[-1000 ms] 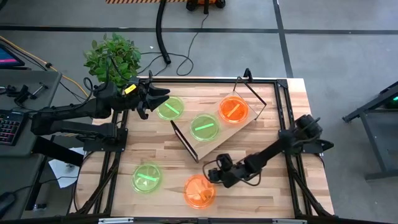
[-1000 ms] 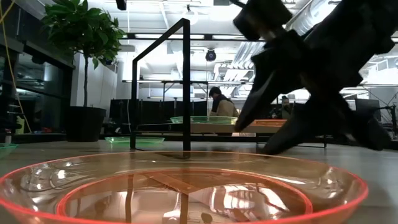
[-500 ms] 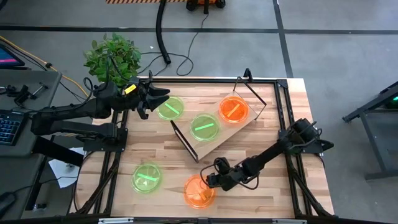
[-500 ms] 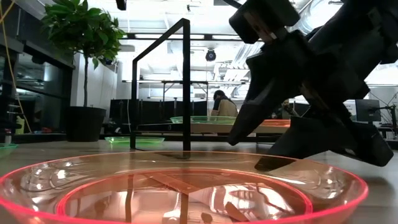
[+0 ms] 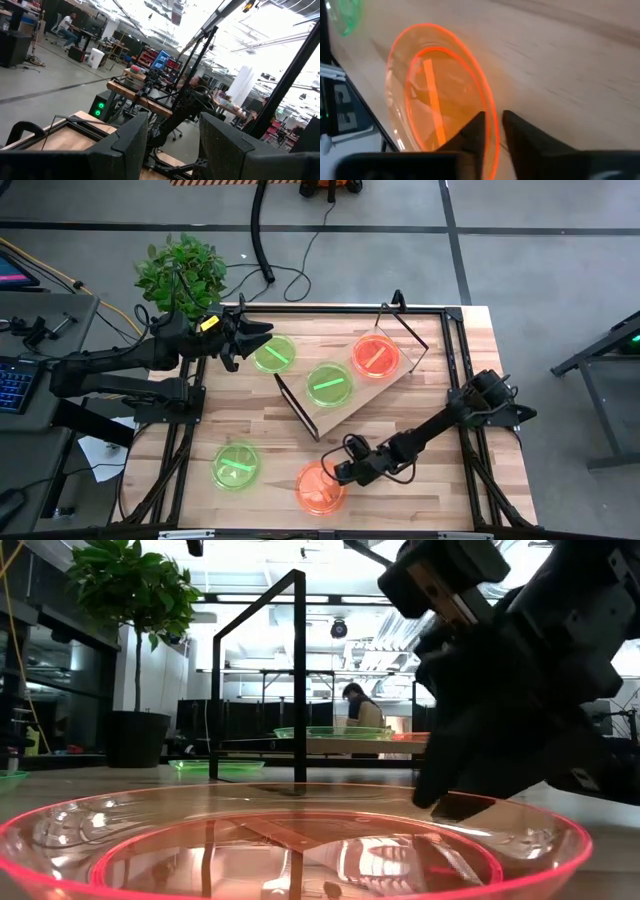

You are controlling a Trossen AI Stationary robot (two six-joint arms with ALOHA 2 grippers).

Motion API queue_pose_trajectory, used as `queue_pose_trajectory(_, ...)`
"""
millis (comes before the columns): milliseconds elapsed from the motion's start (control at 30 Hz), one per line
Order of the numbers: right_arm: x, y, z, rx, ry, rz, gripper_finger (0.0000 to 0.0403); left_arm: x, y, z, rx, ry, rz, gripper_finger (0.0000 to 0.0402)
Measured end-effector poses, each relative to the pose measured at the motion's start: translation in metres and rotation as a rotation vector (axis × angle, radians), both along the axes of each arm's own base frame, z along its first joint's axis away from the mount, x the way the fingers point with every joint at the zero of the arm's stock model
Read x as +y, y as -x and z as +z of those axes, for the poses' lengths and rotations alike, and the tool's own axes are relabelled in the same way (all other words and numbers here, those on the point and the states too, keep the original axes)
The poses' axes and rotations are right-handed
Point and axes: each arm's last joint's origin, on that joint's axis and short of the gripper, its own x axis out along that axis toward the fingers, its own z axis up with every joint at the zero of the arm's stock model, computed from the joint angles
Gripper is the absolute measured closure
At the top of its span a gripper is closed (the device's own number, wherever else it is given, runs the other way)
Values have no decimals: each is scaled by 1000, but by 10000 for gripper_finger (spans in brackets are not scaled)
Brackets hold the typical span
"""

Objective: Place and stack plates onto a shelf
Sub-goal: Stack the orange plate on the top of the orange plate on the shelf

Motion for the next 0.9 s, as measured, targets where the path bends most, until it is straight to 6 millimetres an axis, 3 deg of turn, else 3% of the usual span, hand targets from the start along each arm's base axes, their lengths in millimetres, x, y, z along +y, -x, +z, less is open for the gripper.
queue_pose_trajectory(100, -5, 1, -3, 23, -35, -35, 390, 0, 0, 0, 0, 0, 0, 232)
queue_pose_trajectory(333, -12, 0, 4, -172, -174, -3, 401, 0, 0, 0, 0, 0, 0, 232)
queue_pose_trajectory(667, -37, 46, 42, -589, -326, 26, 403, 0, 0, 0, 5, 1, 0, 232)
queue_pose_trajectory(900, -46, 84, 83, -671, -272, 0, 403, 0, 0, -1, 6, 2, 4, 232)
